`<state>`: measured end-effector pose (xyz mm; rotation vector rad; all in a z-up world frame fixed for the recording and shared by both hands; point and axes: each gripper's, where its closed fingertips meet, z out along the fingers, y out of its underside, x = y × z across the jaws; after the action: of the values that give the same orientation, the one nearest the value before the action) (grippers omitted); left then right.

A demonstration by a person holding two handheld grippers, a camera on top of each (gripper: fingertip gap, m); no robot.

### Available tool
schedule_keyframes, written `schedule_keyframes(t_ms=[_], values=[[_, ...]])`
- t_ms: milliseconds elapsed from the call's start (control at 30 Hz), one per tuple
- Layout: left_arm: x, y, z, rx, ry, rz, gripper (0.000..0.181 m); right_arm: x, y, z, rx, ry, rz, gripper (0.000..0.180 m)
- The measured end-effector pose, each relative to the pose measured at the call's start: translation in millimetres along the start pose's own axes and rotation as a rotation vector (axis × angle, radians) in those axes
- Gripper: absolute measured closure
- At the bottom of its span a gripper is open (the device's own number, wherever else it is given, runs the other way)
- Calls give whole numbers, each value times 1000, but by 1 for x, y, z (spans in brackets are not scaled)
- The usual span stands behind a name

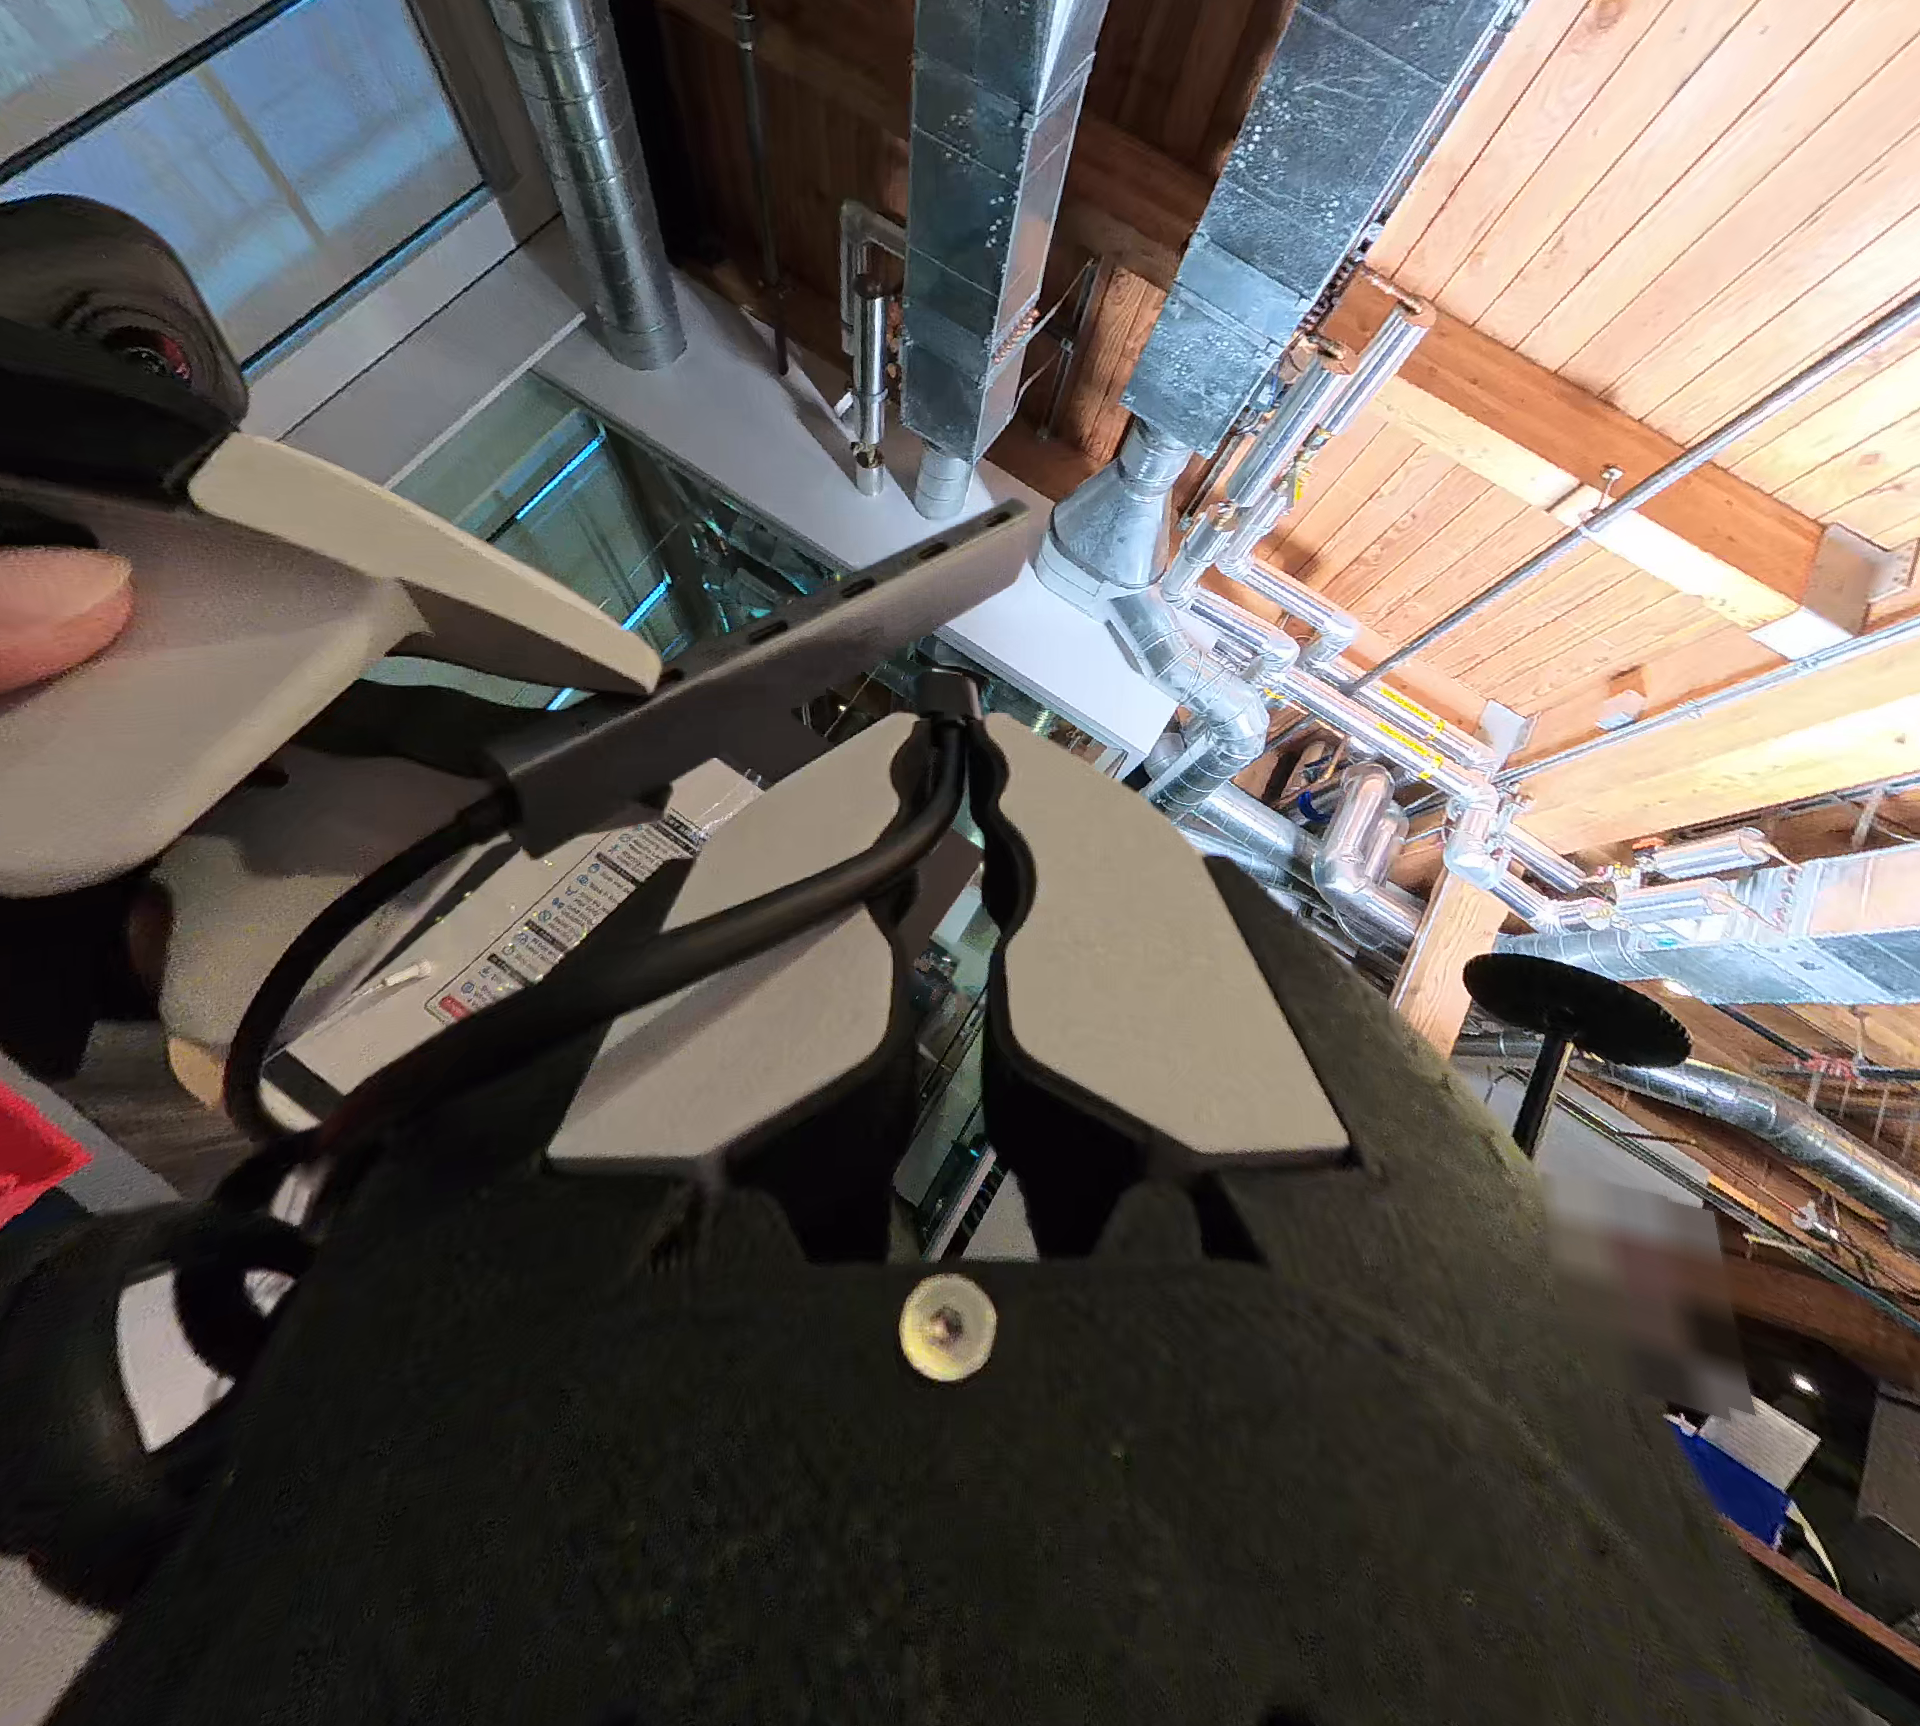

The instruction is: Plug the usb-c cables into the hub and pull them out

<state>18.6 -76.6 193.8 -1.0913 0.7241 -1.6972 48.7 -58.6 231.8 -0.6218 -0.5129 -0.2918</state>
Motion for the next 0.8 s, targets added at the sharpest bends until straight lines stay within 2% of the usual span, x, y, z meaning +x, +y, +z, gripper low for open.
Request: schedule_keyframes(t_ms=[233, 300, 600, 800], values=[[2, 12, 1, -35, 37, -30, 155, -6, -7, -5, 59, 102, -77, 173], [4, 14, 2, -36, 46, -33, 159, -9, -7, -5, 45, 128, -108, 173], [6, 18, 1, -48, 54, -43, 159, -14, -6, -6, 56, 143, -76, 173], [7, 21, 0, -117, 24, 5, 158, -19, -10, -7, 81, 115, -146, 173]])
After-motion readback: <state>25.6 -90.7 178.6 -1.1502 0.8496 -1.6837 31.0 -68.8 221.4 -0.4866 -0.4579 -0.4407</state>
